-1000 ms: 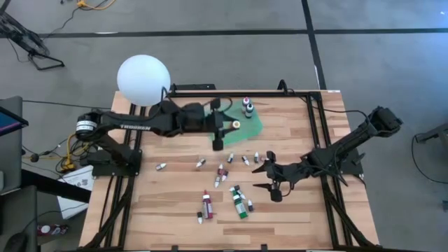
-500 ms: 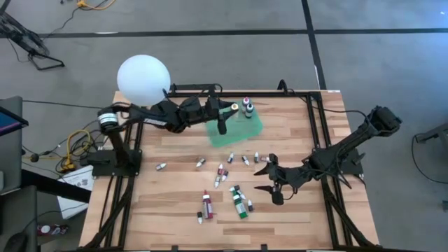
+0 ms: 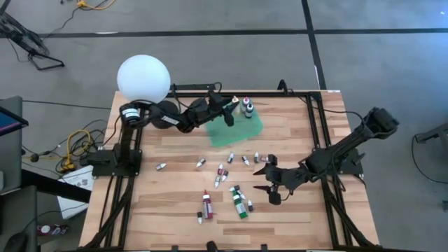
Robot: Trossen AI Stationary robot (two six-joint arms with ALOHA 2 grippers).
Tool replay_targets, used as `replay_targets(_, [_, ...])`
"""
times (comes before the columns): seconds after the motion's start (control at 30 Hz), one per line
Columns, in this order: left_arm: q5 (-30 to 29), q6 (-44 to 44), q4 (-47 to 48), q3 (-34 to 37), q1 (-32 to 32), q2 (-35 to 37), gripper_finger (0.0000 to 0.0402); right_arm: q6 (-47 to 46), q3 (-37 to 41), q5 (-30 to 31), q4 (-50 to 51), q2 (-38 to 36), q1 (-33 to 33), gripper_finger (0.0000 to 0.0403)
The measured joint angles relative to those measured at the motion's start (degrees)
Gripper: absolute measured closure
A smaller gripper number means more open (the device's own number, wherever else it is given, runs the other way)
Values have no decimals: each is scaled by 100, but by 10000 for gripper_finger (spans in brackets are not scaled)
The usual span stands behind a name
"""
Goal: Pick & Place food coloring
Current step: Put the yellow food coloring bottle into the green bin
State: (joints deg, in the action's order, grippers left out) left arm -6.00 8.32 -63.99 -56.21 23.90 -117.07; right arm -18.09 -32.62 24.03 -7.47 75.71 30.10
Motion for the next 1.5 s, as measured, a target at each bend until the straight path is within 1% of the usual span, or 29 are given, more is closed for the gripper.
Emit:
replay_targets(0.17, [-167,150,41,-258,-26,-270,277,2,9,3,3,306,-158,173])
replay_targets(0.27, [-373,143,178,-290,-43,-318,277,2,13,3,-52,424,-264,173])
replay_targets(0.37, [-653,-5,208,-303,-68,-316,277,11,11,-5,-82,430,-320,173])
replay_targets(0.53, [-904,-61,225,-303,-70,-316,277,50,11,-6,-113,419,-325,173])
replay_targets(0.7, [-968,-33,349,-342,-80,-316,277,52,11,-8,-113,417,-325,173])
replay_targets(0.8, [-951,-9,726,-563,-143,-316,277,52,11,-9,-113,417,-325,173])
replay_targets(0.97, [-1127,-213,1875,-1167,-274,-311,277,52,11,-13,-113,415,-320,173])
replay_targets(1.07, [-1227,-249,2055,-1321,-277,-307,277,52,11,-33,-110,415,-312,173])
replay_targets(1.23, [-1330,172,2062,-1324,-254,-303,277,52,11,-165,-94,413,-314,173])
replay_targets(1.33, [-1579,435,2147,-1324,-256,-303,277,55,11,-166,-61,410,-314,173])
replay_targets(1.43, [-1814,512,2139,-1322,-270,-303,277,55,11,-168,-60,410,-314,173])
replay_targets(1.5, [-1840,515,2127,-1322,-273,-303,277,55,11,-169,-62,410,-314,173])
